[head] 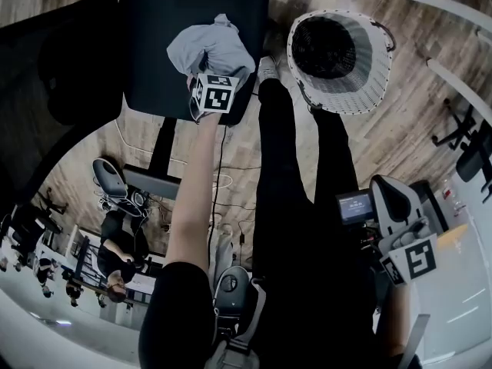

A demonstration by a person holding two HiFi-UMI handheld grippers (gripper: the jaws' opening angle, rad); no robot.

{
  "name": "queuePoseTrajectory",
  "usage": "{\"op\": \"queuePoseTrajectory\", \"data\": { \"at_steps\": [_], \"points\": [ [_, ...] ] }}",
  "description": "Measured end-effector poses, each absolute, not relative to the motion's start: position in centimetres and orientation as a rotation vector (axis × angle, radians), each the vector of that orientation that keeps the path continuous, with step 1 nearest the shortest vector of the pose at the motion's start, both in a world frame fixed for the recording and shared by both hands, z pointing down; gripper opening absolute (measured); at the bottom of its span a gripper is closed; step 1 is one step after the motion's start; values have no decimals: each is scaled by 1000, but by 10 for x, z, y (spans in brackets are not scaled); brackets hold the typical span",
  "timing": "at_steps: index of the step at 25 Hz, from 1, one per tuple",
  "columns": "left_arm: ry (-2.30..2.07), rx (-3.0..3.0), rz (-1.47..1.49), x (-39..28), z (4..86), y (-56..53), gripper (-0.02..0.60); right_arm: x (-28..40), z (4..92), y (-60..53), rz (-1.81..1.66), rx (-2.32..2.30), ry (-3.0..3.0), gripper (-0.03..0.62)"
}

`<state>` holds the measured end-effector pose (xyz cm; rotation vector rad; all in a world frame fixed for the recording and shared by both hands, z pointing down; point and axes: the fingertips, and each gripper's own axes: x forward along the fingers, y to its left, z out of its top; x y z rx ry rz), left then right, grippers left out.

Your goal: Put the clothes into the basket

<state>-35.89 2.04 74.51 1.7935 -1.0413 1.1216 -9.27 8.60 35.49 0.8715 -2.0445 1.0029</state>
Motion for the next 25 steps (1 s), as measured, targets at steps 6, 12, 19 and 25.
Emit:
{"op": "queuePoseTrajectory", "data": {
  "at_steps": [6, 12, 19, 25],
  "points": [
    [-1023, 1848, 1186, -362, 759, 21, 480, -91, 363, 89, 1002, 887, -2035, 17],
    [-1040, 1894, 1229, -367, 760, 19, 407, -84, 364, 92, 1009, 911, -2020, 17],
    [-1075, 1883, 1266, -376, 757, 17, 176, -74, 365, 98, 973, 926, -2008, 17],
    [-1121, 1851, 1266, -375, 748, 19, 106, -61, 369, 96, 971, 959, -2036, 17]
  ]
}}
